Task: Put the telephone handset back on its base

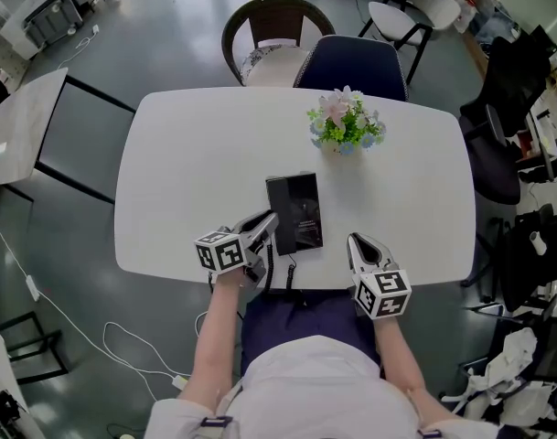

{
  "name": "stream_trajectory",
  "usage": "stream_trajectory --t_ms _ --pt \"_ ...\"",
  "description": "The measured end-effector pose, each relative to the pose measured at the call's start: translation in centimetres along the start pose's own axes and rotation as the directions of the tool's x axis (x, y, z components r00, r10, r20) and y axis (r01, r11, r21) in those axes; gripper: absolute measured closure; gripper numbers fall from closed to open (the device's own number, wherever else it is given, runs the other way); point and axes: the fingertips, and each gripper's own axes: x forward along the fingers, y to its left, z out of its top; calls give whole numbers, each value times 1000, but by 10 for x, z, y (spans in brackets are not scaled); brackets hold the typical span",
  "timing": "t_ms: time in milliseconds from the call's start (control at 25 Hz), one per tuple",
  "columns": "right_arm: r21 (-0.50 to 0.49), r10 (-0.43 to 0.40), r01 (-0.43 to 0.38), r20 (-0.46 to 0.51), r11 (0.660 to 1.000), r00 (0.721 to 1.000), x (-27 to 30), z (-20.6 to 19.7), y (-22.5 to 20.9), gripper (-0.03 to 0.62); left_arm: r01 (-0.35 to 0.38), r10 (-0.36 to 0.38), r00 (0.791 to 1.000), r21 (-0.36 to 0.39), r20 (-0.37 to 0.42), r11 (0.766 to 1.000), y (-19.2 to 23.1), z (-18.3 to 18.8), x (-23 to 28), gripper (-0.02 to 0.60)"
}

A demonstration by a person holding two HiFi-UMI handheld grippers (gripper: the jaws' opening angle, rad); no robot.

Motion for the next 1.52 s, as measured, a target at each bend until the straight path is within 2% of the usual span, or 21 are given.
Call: stream_trajectory --t_ms 80,200,320,520,640,840,1080,1200,1360,1520 --pt "-3 5 -5 -1 1000 1000 1 0 2 551 -70 73 997 85 -28 994 4 0 0 495" --pt "-7 13 -13 -2 1000 1000 3 0 5 551 -128 146 987 228 -64 965 3 1 3 496" --pt "-12 20 -20 -5 1000 1000 5 -1 7 551 -151 184 979 299 -84 942 2 0 5 495" --pt "-17 31 -31 3 999 1000 6 2 13 551 -216 237 970 279 -46 936 5 7 1 471" --pt "-18 30 -30 9 999 1000 6 4 14 551 -236 253 967 278 -26 931 5 14 -5 387" --pt "-28 32 -31 22 999 999 5 6 19 551 -243 252 968 293 8 925 -6 20 -24 383" --pt "-51 50 -48 30 998 998 1 7 34 551 -219 215 976 272 45 937 -19 18 -51 383" --pt "-57 56 -53 43 997 998 -3 11 40 551 -222 208 975 286 77 932 -27 18 -63 383" --pt "-45 53 -48 104 998 993 -10 28 44 551 -233 210 972 345 103 909 -43 18 -77 383" --pt "-25 77 -74 185 997 980 -20 46 53 551 -263 216 964 446 153 856 -66 25 -87 383"
